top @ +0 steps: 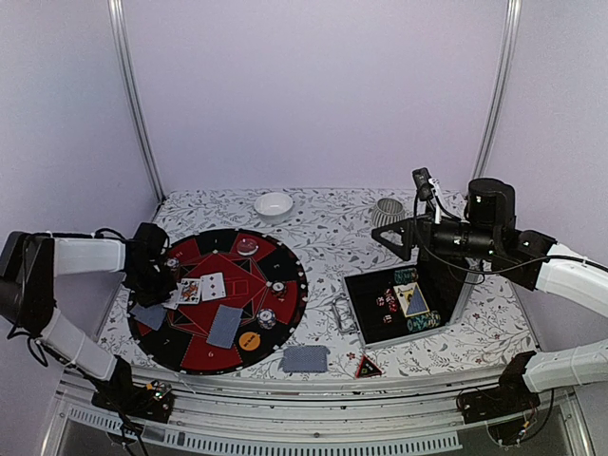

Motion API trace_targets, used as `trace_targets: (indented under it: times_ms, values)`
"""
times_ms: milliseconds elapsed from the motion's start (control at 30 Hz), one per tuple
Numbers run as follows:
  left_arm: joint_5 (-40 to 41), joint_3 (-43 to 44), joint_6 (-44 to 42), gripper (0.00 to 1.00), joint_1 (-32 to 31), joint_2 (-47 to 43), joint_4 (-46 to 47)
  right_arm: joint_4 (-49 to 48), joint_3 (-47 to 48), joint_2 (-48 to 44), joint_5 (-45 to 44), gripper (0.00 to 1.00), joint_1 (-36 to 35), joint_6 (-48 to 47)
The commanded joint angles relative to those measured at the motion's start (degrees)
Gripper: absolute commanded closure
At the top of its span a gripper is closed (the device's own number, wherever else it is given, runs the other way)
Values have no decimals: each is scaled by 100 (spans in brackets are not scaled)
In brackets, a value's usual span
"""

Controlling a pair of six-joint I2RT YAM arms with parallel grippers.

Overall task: Distribute texas hold em gaming equipment
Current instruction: Adjust the poker card in the community card area, then pick up the face-down deck piles from the center of the board.

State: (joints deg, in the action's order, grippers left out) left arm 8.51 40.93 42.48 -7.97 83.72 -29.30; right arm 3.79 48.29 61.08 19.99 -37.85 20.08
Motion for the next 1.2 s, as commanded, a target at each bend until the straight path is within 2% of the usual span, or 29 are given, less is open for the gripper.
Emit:
trace_targets:
  times_ms: [0, 200, 367, 400, 500, 633, 700, 833, 867, 900, 1000, 1167]
  values:
    - [79, -49, -38, 100, 57, 325, 250, 73, 30, -68, -49, 1, 30, -17]
    - [131, 59, -45, 100, 65, 395, 412, 296, 61, -48, 89, 0, 32, -20]
    - [307, 173, -26, 100, -113, -425, 426, 501, -22, 100, 750, 10, 18, 47]
    - [422, 197, -105, 96, -264, -699, 463, 495, -74, 162, 895, 13, -3, 118]
    - [893, 265, -583, 76, -1030, -1578, 780, 482, -227, 451, 1049, 23, -174, 365]
    - [1303, 146, -1755, 52, -2797, -2582, 1702, 662, -188, 925, 989, 29, -612, 472]
    - [1040, 38, -2399, 45, -3533, -2885, 2119, 693, -150, 1072, 1029, 30, -743, 509]
    - [-117, -160, -3650, 26, -4987, -2957, 2612, 773, -162, 1175, 1040, 29, -818, 616]
    - [-242, -196, -3922, 11, -5335, -2875, 2694, 790, -177, 1192, 1034, 28, -820, 647]
    - [-334, -214, -4226, 3, -5690, -2765, 2756, 796, -186, 1210, 1040, 28, -814, 680]
    - [-745, -188, -4948, 2, -6293, -2215, 2781, 782, -225, 1262, 1037, 25, -834, 773]
    - [-1403, 275, -5354, 2, -6384, -1165, 2503, 785, -244, 1335, 960, 22, -848, 805]
